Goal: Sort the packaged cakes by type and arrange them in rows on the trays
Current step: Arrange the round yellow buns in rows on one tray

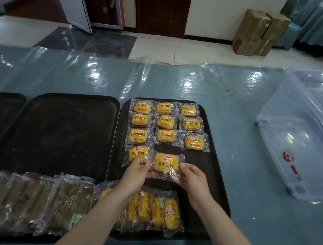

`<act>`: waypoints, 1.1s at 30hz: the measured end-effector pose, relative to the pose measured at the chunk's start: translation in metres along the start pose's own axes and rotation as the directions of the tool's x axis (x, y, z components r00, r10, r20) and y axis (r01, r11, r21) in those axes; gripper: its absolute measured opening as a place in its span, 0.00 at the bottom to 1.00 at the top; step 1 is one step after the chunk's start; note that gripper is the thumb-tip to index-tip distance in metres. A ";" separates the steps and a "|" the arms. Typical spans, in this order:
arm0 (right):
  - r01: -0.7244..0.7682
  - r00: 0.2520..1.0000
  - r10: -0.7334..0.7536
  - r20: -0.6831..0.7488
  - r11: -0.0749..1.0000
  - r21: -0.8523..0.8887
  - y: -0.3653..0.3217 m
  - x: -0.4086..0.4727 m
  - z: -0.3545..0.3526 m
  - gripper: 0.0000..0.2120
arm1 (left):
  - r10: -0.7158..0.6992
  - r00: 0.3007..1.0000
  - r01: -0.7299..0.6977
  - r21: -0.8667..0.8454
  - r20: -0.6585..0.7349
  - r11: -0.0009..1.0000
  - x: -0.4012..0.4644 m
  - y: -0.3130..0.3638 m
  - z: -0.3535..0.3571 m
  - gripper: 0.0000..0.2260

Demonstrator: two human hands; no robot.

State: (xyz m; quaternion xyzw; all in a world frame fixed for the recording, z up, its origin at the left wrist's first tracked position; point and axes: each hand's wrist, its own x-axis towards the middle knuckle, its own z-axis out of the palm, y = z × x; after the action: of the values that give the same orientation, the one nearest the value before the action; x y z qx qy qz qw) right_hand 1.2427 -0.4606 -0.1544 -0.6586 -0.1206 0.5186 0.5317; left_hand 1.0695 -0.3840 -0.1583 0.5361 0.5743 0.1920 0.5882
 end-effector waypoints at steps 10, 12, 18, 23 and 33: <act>0.021 0.986 -0.044 -0.162 0.990 -0.141 -0.016 0.058 -0.003 0.06 | 0.125 0.992 -0.126 0.207 0.016 0.970 0.008 -0.006 -0.011 0.13; 0.002 0.984 -0.033 -0.177 0.985 -0.171 -0.014 0.069 -0.003 0.06 | 0.126 0.992 -0.126 0.206 0.016 0.970 0.008 -0.008 -0.011 0.13; -0.021 0.989 -0.017 -0.148 0.967 -0.252 -0.008 0.084 0.002 0.07 | 0.118 0.993 -0.118 0.186 0.013 0.975 0.010 -0.011 -0.012 0.13; -0.016 0.994 -0.015 -0.111 0.961 -0.275 -0.005 0.088 0.008 0.07 | 0.116 0.993 -0.117 0.178 0.014 0.977 0.009 -0.012 -0.013 0.12; 0.067 0.986 -0.128 -0.110 0.894 -0.444 -0.004 0.088 0.004 0.06 | 0.135 0.990 -0.141 0.272 0.040 0.952 0.001 -0.008 -0.014 0.12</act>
State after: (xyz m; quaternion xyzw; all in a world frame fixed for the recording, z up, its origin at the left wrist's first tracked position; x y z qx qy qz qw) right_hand 1.2790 -0.3942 -0.1997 -0.7882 -0.2306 0.4047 0.4022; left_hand 1.0543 -0.3805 -0.1625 0.6530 0.5503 0.1457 0.4996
